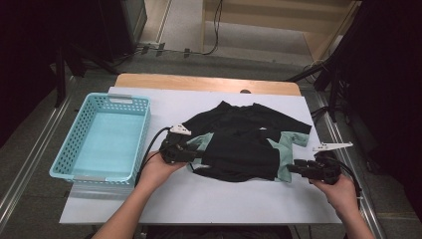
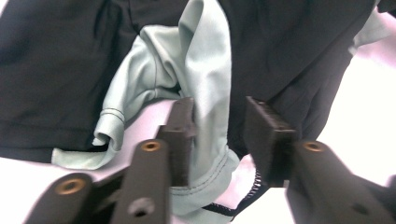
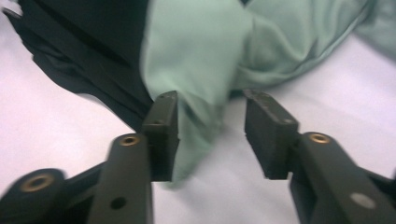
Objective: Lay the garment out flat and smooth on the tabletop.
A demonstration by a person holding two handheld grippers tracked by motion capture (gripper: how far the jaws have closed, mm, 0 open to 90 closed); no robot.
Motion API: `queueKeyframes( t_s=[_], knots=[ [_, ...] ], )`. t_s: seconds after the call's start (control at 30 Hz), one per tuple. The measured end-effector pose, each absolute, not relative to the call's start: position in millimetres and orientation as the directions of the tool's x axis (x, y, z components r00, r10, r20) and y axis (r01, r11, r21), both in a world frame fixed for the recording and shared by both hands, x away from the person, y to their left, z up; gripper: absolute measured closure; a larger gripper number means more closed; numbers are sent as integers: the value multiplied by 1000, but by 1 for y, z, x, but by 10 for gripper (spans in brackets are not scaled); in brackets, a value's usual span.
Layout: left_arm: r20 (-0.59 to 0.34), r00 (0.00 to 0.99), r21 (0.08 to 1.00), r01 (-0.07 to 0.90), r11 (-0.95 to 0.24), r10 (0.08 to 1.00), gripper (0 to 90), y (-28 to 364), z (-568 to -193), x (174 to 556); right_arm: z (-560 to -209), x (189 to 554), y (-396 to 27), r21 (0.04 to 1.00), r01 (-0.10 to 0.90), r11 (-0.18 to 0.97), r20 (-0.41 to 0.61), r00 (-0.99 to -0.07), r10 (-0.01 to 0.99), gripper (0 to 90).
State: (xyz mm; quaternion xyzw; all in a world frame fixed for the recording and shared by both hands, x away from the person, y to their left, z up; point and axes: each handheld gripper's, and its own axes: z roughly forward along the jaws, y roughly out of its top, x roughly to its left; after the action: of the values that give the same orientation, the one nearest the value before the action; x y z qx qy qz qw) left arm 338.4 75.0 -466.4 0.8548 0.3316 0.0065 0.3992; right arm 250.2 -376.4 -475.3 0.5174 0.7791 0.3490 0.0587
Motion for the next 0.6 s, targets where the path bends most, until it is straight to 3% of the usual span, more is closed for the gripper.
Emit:
queueKeyframes(
  t_s=[0.1,0.33,0.6],
  knots=[
    [-253,782,691,558,-460,569,542,77,-463,336,-467,243,-376,645,734,215,258,-473,842,465],
    [-247,782,691,556,-462,573,423,82,-458,331,-458,232,-369,666,706,241,249,-515,820,485],
    [-243,781,687,557,-467,575,390,88,-456,329,-455,225,-355,667,689,285,240,-561,792,516]
  ],
)
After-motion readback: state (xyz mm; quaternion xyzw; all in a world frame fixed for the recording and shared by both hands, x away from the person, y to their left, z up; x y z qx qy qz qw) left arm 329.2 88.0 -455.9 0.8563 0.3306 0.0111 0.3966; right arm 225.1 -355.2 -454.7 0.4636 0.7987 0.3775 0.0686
